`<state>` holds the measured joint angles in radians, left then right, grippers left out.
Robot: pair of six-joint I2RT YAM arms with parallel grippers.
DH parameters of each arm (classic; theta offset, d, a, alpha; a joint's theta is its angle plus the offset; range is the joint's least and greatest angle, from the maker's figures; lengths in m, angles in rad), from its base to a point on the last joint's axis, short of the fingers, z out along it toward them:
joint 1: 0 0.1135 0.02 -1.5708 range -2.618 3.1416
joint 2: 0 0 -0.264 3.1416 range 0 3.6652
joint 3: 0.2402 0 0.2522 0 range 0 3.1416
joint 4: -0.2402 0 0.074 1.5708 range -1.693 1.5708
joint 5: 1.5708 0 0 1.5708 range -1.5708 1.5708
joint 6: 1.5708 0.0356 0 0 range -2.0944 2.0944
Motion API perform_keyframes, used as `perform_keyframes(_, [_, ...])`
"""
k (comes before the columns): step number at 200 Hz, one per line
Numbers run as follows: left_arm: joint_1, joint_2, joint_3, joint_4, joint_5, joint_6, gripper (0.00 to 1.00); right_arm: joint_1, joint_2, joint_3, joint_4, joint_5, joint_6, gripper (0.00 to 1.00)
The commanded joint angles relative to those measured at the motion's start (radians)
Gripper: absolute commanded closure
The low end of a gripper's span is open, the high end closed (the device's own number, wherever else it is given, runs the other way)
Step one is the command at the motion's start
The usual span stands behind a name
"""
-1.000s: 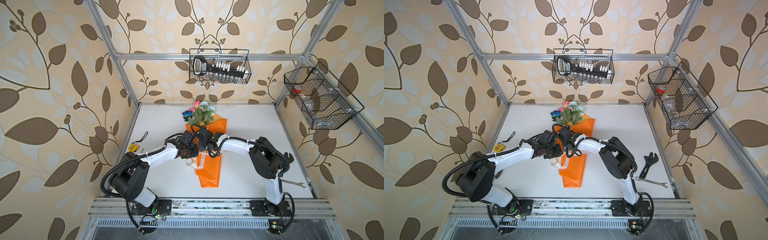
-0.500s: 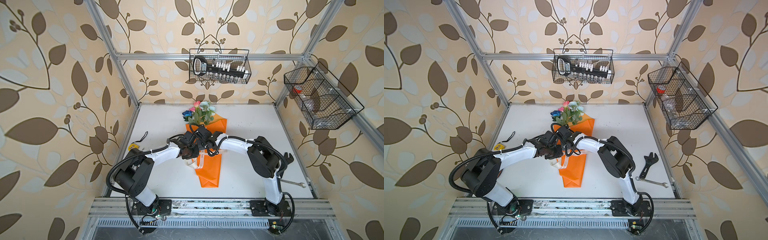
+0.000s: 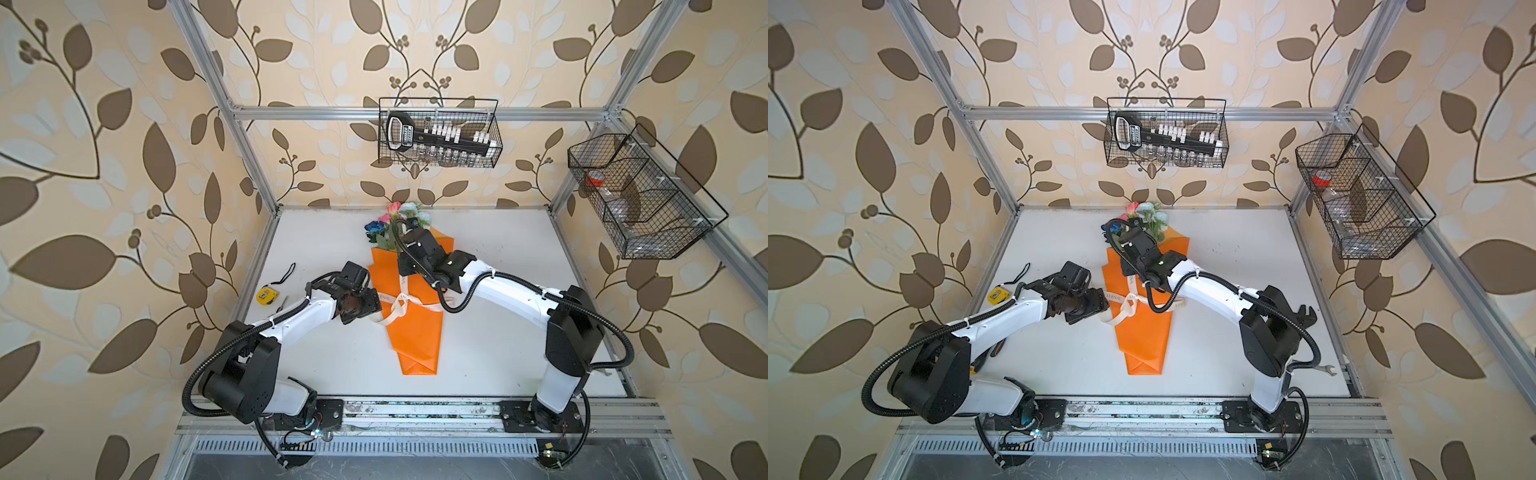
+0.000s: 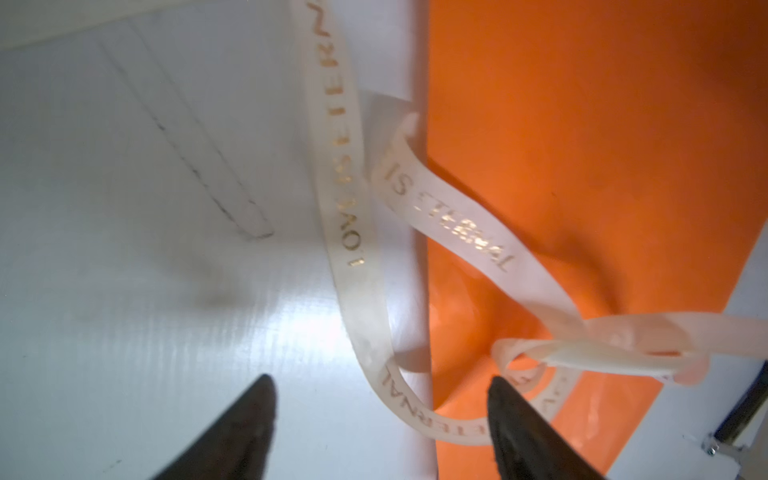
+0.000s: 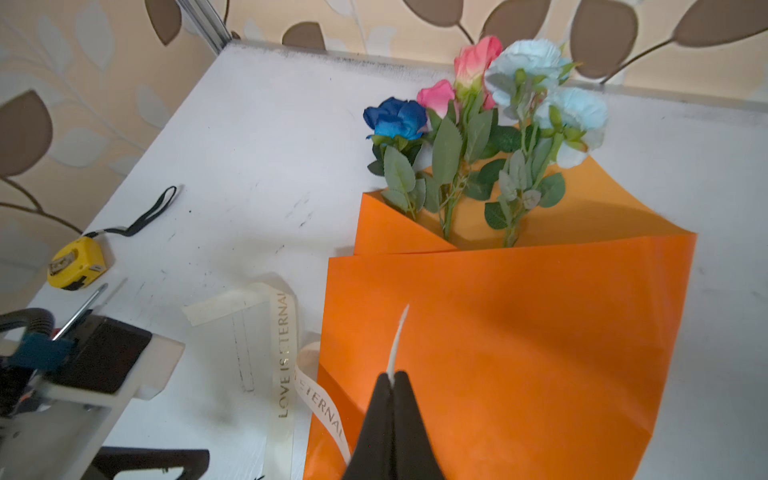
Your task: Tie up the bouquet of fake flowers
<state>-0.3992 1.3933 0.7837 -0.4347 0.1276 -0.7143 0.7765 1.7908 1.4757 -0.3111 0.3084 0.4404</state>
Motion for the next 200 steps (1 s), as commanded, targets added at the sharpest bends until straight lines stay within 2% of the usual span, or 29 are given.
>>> perform_keyframes(1, [0.015, 0.019, -0.006, 0.059, 0.0, -0.032, 0.12, -0.011, -0.022, -0.047, 0.0, 0.027, -0.017, 1.0])
perform_keyframes(42, [0.029, 0.165, 0.065, 0.108, -0.07, -0.02, 0.17, -0.016, -0.097, -0.116, 0.004, 0.063, -0.002, 1.0])
perform_keyframes(65, [0.07, 0.217, 0.092, 0.133, -0.075, -0.02, 0.26, -0.02, -0.145, -0.149, 0.007, 0.074, 0.004, 1.0])
perform_keyframes(101, [0.15, 0.241, 0.15, 0.136, -0.098, -0.017, 0.28, -0.025, -0.203, -0.203, 0.019, 0.081, 0.021, 1.0])
perform_keyframes(122, [0.171, 0.289, 0.212, 0.127, -0.094, -0.014, 0.29, -0.025, -0.224, -0.229, 0.035, 0.072, 0.031, 1.0])
perform_keyframes(183, [0.172, 0.438, 0.31, 0.157, -0.019, -0.044, 0.43, -0.029, -0.257, -0.253, 0.075, 0.026, 0.028, 1.0])
perform_keyframes(200, [0.172, 0.459, 0.307, 0.162, -0.015, -0.05, 0.53, -0.043, -0.285, -0.27, 0.101, 0.018, 0.026, 1.0])
